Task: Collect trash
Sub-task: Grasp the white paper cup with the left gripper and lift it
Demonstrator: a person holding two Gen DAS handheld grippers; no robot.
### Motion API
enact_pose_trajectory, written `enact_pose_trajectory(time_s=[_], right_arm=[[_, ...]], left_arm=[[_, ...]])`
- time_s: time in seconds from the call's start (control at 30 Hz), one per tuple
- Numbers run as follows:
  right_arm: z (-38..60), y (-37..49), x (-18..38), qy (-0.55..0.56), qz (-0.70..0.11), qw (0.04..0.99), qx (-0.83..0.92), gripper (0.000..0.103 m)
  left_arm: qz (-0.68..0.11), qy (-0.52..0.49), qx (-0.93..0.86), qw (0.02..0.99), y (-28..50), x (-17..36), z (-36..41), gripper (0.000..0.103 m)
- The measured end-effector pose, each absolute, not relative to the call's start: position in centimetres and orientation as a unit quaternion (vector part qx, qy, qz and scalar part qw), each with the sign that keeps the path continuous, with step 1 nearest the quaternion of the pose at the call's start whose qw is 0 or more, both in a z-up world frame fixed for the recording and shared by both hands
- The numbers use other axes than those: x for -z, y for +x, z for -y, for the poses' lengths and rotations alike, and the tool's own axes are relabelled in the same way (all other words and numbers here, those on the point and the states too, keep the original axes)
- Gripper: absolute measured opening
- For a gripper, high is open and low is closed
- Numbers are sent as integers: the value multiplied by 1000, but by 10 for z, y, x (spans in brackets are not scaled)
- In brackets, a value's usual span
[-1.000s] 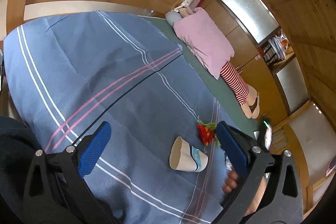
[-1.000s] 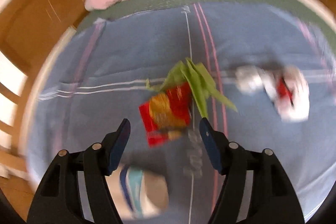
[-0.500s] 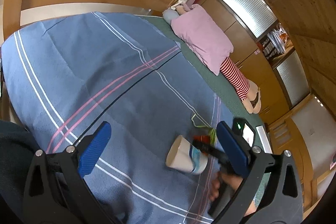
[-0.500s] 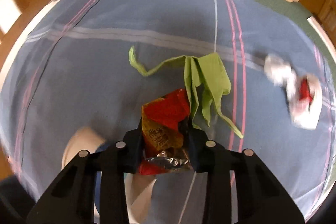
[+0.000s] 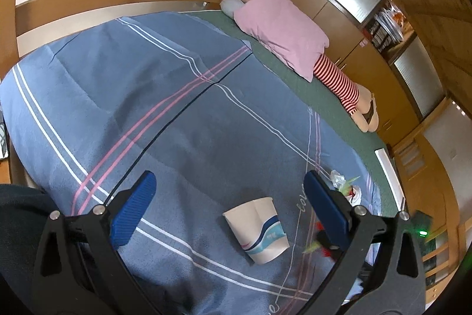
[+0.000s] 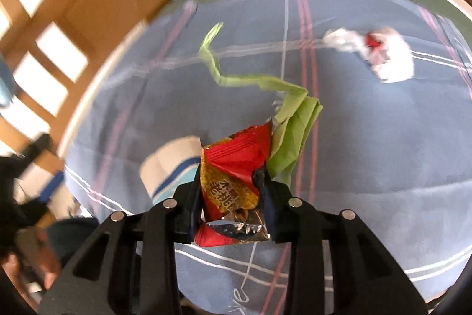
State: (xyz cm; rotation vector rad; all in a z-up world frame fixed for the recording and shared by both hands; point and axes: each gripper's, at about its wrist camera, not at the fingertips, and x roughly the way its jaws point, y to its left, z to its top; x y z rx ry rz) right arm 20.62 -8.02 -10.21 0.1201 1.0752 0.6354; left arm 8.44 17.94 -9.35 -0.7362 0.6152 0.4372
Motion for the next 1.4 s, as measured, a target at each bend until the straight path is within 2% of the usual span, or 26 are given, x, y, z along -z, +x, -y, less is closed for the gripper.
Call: enact_pose_trajectory(time_s=[0.2,0.33,0.53,0.77,0.83,0.9,0.97,1.33,1.4], right_arm=[[115,191,81,112,-480,815,-303,35],[128,178,76,131,-473,816,-306,35],[137,143,57,105,-440,842,-294,35],[158,124,55,138,-424,849,-281,35],[163,120,56,144,-421,854,-272,35],[165,115,55,134,-412,863,-261,35],[162,109,56,118,-407,870,-252,35],[141,103,72,98,-423,867,-244,35],[137,101,71,87,-422,870,-240,35]], left_arm=[[-311,-356,-199,858,90,97,-181,100],[-361,-374,-172,837,103,109,-185,100],[-415,-443,-180,774,108,135,-199,100],[-465,-356,-184,789,145,141,-161,100],[-453,-349,-175,802,149,148,-147,100],[-475,-339,-176,793,153,171,-132,100],[-500,-373,-145,768,159,188,-130,100],[-514,-309,-145,787,172,194,-124,99],[-509,-296,-141,796,171,191,-122,84]])
